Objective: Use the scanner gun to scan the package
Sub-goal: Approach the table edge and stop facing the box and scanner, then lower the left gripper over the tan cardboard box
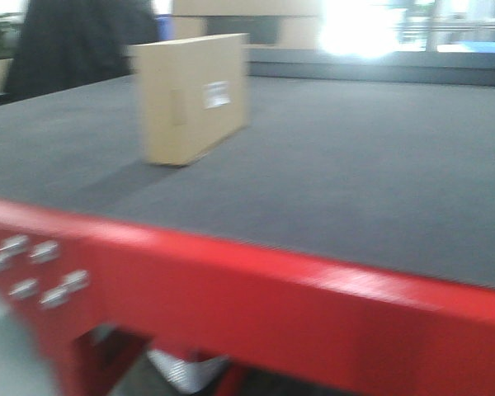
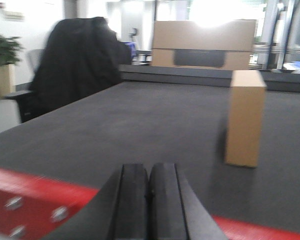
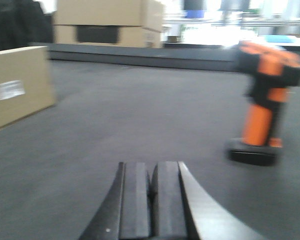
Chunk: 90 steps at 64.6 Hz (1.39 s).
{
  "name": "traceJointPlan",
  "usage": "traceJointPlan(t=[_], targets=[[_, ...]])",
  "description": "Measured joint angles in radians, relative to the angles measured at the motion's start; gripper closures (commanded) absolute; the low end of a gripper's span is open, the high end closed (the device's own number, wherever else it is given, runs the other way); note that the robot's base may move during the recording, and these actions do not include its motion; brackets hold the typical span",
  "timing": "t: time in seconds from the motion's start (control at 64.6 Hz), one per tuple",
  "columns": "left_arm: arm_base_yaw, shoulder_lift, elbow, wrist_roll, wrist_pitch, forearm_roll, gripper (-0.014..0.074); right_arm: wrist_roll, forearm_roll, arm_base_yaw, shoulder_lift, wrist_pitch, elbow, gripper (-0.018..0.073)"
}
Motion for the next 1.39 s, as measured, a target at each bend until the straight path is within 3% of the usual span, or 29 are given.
traceJointPlan(t=[1.394], targets=[[0.0,0.0,0.0,0.0,0.0,0.0,0.0707,0.0,0.0,0.0,0.0,0.0,0.0,0.0717]])
